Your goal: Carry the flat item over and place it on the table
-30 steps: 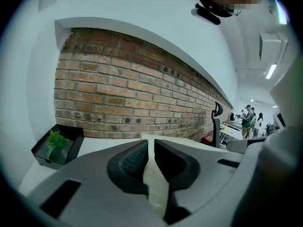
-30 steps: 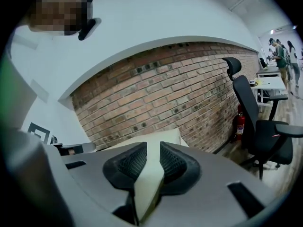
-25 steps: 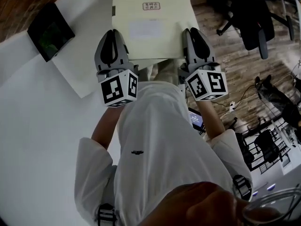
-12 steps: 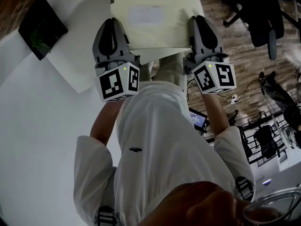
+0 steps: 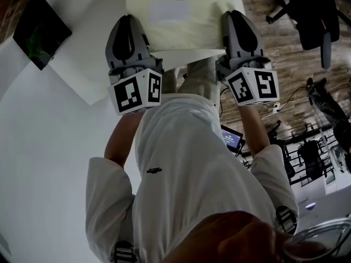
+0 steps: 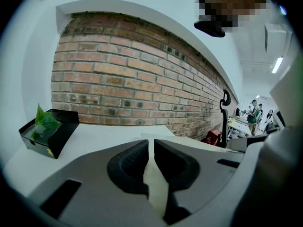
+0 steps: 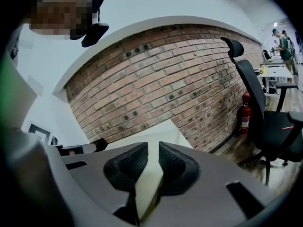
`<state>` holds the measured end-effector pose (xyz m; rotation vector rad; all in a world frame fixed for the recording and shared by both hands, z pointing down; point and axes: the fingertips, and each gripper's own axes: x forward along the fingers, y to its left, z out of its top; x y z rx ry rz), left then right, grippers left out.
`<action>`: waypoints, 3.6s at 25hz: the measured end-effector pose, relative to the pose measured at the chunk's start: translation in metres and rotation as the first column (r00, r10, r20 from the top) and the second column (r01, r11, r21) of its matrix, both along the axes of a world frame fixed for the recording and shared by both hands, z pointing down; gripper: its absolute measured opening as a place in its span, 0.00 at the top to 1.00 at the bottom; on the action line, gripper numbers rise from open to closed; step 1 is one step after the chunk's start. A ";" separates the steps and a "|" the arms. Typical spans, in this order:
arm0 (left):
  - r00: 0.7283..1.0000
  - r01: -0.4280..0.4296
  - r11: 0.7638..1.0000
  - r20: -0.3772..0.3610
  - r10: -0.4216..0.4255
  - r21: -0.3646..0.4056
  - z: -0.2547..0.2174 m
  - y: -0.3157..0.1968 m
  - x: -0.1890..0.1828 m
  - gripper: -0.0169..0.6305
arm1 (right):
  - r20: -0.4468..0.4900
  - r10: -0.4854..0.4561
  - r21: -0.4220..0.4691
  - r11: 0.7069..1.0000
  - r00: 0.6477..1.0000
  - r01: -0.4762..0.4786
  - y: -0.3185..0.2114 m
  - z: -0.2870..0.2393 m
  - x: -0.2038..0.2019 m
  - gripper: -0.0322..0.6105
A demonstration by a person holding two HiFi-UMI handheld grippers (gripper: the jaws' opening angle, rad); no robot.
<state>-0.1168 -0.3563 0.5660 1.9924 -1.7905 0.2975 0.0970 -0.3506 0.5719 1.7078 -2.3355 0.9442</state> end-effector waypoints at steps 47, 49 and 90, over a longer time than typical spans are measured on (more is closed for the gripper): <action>0.993 -0.051 0.982 0.095 0.069 -0.181 0.108 0.015 0.010 0.90 | -0.022 -0.023 -0.077 0.997 1.000 0.021 0.021 0.097 0.008 0.81; 0.992 -0.061 0.982 0.095 0.079 -0.176 0.099 0.018 0.009 0.90 | -0.031 -0.024 -0.070 0.997 0.999 0.022 0.024 0.088 0.007 0.81; 0.992 -0.125 0.992 -0.016 0.125 -0.028 -0.136 0.099 0.013 0.90 | -0.064 -0.028 0.105 0.994 0.998 0.034 0.102 -0.153 -0.006 0.81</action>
